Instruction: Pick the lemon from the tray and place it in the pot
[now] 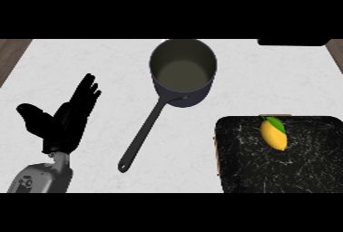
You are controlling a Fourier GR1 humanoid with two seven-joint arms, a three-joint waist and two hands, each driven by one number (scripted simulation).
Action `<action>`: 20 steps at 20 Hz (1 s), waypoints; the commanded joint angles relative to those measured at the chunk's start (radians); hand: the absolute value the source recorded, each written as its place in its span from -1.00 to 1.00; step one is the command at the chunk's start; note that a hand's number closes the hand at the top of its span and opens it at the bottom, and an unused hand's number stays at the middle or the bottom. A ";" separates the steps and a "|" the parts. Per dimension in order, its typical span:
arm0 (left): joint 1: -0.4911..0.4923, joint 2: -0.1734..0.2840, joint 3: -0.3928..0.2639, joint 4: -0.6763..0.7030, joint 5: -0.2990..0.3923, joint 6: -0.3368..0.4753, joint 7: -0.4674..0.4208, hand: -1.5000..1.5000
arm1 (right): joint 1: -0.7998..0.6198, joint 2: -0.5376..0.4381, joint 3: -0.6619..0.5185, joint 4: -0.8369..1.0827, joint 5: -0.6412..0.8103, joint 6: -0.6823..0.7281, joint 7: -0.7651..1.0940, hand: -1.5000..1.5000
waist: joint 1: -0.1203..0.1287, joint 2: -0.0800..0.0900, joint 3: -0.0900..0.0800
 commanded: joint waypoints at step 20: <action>-0.010 -0.020 0.051 -0.026 -0.029 -0.041 0.061 0.00 | -0.140 0.078 0.282 0.073 0.376 0.018 0.043 -1.00 | -0.013 -0.004 -0.002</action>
